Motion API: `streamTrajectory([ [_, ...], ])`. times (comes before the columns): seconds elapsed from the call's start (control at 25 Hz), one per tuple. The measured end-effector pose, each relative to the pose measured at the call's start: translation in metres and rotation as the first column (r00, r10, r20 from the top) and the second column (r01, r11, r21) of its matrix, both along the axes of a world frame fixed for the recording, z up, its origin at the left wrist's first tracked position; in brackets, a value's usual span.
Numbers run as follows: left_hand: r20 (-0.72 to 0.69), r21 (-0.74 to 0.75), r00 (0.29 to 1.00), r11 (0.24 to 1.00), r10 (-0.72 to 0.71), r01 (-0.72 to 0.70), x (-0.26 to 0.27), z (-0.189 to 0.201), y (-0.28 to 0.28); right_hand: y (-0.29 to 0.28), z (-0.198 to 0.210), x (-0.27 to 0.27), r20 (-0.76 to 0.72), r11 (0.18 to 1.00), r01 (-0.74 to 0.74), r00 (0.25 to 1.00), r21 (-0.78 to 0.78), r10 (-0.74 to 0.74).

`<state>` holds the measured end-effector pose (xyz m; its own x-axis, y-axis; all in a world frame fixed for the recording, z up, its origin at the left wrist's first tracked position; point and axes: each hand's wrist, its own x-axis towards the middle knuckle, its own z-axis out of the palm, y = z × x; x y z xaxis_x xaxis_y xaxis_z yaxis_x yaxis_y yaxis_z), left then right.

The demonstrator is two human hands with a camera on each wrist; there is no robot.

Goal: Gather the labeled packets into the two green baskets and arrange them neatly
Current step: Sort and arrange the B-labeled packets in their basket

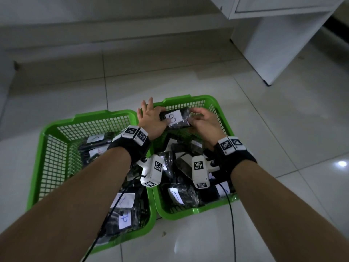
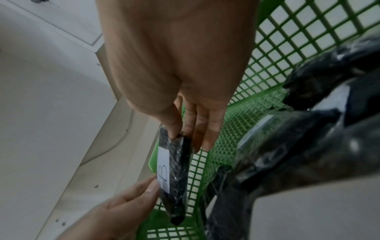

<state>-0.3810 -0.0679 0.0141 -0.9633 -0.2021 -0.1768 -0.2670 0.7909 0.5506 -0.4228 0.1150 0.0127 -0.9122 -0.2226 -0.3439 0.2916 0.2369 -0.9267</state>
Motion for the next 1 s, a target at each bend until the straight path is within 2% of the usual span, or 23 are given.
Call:
streamTrajectory([
  [0.08,-0.066,0.046,0.997,0.999,0.026,-0.023,0.002,-0.001,-0.002,0.005,0.002,0.0,-0.01,0.999,0.0,1.0,-0.05,-0.001],
  [0.16,-0.119,0.085,0.992,0.996,0.048,-0.038,0.003,-0.004,-0.005,0.007,-0.001,-0.001,-0.037,1.0,0.002,0.999,-0.017,-0.002],
  [0.24,-0.144,0.111,0.986,0.992,0.08,-0.064,0.003,-0.005,-0.005,0.008,-0.003,-0.001,-0.039,0.988,-0.059,0.997,0.144,0.065],
  [0.28,-0.149,0.102,0.985,0.992,0.087,-0.072,0.002,-0.004,-0.005,0.007,-0.003,0.001,-0.011,0.957,-0.136,0.99,0.255,0.143],
  [0.36,-0.141,0.008,0.988,0.998,0.069,-0.069,0.001,-0.004,-0.004,0.004,-0.007,0.011,0.075,0.829,-0.318,0.944,0.461,0.321],
  [0.4,-0.121,-0.042,0.991,0.997,0.057,-0.062,0.0,-0.004,-0.005,0.002,-0.011,0.015,0.095,0.761,-0.379,0.916,0.527,0.39],
  [0.44,-0.102,-0.066,0.993,0.996,0.053,-0.06,-0.001,-0.004,-0.007,-0.001,-0.014,0.017,0.102,0.73,-0.409,0.898,0.548,0.427],
  [0.48,-0.092,-0.067,0.994,0.996,0.05,-0.056,-0.002,-0.005,-0.01,-0.003,-0.017,0.017,0.096,0.74,-0.41,0.898,0.533,0.428],
  [0.56,-0.093,-0.044,0.994,0.998,0.05,-0.054,-0.003,-0.005,-0.013,-0.003,-0.018,0.015,0.095,0.816,-0.383,0.919,0.433,0.382],
  [0.68,-0.101,-0.026,0.99,0.995,0.094,-0.098,-0.004,-0.005,-0.012,0.005,-0.011,0.008,0.126,0.936,-0.292,0.954,0.196,0.271],
  [0.76,-0.11,-0.032,0.988,0.994,0.104,-0.108,-0.005,-0.007,-0.01,0.018,-0.002,0.004,0.123,0.975,-0.214,0.971,0.051,0.207],
  [0.84,-0.124,-0.039,0.988,0.994,0.092,-0.097,-0.005,-0.008,-0.009,0.036,0.007,-0.005,0.135,0.986,-0.103,0.984,-0.128,0.12],
  [0.92,-0.131,-0.055,0.989,0.995,0.074,-0.082,-0.004,-0.011,-0.01,0.05,0.016,-0.014,0.091,0.963,0.043,0.996,-0.265,-0.019],
  [1.0,-0.112,-0.083,0.992,0.995,0.055,-0.064,-0.004,-0.012,-0.011,0.054,0.025,-0.02,-0.024,0.943,0.188,0.979,-0.275,-0.202],
])
